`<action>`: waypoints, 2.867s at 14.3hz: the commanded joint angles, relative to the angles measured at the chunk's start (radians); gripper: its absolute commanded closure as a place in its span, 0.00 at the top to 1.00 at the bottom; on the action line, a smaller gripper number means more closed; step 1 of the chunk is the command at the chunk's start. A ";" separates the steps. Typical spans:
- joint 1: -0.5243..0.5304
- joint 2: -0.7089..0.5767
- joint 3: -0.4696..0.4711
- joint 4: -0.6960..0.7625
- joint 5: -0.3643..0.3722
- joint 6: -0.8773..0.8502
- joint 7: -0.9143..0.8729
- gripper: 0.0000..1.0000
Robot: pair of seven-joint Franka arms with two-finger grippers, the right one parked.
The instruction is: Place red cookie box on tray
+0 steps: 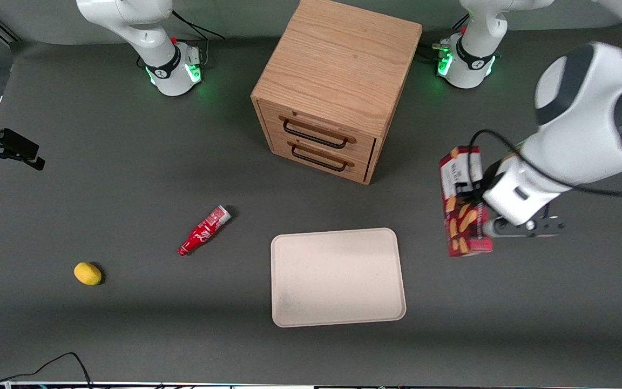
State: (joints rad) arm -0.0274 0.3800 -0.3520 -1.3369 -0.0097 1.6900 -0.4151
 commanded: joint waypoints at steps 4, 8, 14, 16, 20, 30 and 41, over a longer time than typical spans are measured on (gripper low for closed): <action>-0.016 0.190 -0.097 0.025 0.155 0.187 -0.165 0.00; -0.039 0.304 -0.099 -0.001 0.253 0.382 -0.234 0.00; -0.057 0.416 -0.099 -0.002 0.356 0.514 -0.243 0.00; -0.059 0.436 -0.099 -0.004 0.390 0.525 -0.263 0.00; -0.057 0.462 -0.099 -0.036 0.402 0.597 -0.295 0.00; -0.052 0.425 -0.099 -0.038 0.419 0.521 -0.289 1.00; 0.003 -0.033 0.006 0.004 0.128 -0.048 0.017 1.00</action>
State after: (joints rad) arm -0.0272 0.4763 -0.4275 -1.3101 0.1965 1.7361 -0.5065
